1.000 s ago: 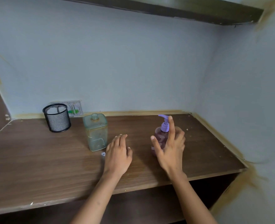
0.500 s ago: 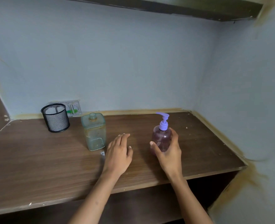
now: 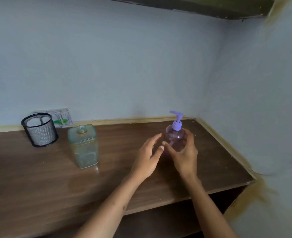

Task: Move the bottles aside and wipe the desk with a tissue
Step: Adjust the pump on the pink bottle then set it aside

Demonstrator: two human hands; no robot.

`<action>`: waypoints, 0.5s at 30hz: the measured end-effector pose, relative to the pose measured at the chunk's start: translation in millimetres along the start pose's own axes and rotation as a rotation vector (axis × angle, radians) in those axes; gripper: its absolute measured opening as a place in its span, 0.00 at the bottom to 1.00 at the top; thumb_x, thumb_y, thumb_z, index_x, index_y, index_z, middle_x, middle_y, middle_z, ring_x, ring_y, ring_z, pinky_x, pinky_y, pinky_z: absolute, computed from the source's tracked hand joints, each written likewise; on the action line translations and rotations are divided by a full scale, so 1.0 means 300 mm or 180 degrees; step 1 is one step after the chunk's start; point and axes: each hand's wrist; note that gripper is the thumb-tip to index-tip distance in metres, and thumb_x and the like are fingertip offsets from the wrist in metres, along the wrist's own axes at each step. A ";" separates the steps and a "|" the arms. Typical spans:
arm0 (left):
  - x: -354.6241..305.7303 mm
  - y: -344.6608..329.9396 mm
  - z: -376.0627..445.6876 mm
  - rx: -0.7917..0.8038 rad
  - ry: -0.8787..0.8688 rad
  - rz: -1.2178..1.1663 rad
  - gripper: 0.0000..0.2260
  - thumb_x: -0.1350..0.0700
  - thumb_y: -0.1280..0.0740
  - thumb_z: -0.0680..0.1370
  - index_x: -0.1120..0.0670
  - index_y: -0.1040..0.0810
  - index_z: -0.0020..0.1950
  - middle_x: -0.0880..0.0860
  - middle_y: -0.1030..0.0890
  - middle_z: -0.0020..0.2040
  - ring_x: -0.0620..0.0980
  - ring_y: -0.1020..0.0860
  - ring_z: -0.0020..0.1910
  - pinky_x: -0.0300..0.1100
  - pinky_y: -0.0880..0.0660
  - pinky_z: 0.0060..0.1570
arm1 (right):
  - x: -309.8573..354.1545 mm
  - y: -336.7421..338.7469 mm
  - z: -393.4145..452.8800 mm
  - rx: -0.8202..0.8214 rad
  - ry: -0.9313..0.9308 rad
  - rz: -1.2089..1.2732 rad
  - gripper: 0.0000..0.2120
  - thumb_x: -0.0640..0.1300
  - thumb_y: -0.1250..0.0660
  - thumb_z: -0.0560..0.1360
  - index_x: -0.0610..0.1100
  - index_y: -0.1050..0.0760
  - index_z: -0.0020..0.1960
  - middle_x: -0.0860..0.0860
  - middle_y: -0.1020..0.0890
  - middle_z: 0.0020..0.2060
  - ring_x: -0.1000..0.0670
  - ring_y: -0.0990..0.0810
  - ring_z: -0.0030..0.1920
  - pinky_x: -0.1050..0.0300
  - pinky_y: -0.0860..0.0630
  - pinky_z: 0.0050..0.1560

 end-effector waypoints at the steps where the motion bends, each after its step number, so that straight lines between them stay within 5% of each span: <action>1: 0.003 -0.019 0.029 0.0042 0.0127 -0.0100 0.20 0.53 0.37 0.80 0.49 0.31 0.72 0.46 0.27 0.69 0.41 0.29 0.67 0.42 0.32 0.68 | -0.009 0.007 0.041 -0.0064 -0.0041 -0.0016 0.33 0.48 0.22 0.67 0.53 0.34 0.67 0.58 0.22 0.57 0.58 0.22 0.56 0.61 0.25 0.57; 5: -0.030 -0.098 0.171 0.0455 0.0527 -0.0401 0.21 0.53 0.40 0.81 0.51 0.36 0.74 0.50 0.31 0.72 0.45 0.32 0.70 0.41 0.37 0.71 | -0.068 0.028 0.200 -0.0325 -0.0245 -0.0058 0.33 0.48 0.22 0.67 0.51 0.34 0.67 0.55 0.22 0.57 0.54 0.22 0.56 0.50 0.23 0.59; 9: -0.034 -0.197 0.329 0.0743 0.0754 -0.0510 0.22 0.42 0.44 0.81 0.46 0.35 0.73 0.49 0.32 0.73 0.46 0.35 0.72 0.46 0.41 0.73 | -0.146 0.043 0.348 -0.0465 -0.0403 -0.0107 0.31 0.46 0.24 0.68 0.53 0.35 0.66 0.53 0.23 0.58 0.50 0.23 0.58 0.44 0.21 0.57; 12: -0.014 -0.258 0.413 0.0942 0.0878 -0.0518 0.18 0.32 0.48 0.74 0.33 0.27 0.59 0.46 0.23 0.64 0.45 0.29 0.67 0.51 0.36 0.68 | -0.191 0.052 0.440 -0.0445 -0.0516 -0.0147 0.31 0.44 0.25 0.70 0.52 0.37 0.67 0.49 0.23 0.61 0.46 0.22 0.59 0.43 0.21 0.56; 15: -0.017 -0.299 0.487 0.1035 0.0861 -0.0663 0.17 0.38 0.51 0.80 0.40 0.25 0.50 0.47 0.21 0.56 0.40 0.25 0.57 0.46 0.34 0.60 | -0.240 0.057 0.514 -0.0473 -0.0557 -0.0135 0.31 0.43 0.25 0.70 0.52 0.37 0.67 0.48 0.24 0.62 0.45 0.21 0.58 0.43 0.20 0.56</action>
Point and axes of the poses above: each hand's wrist, its own z-axis towards the middle knuckle, its own y-axis out of the back of the hand, x = y × z
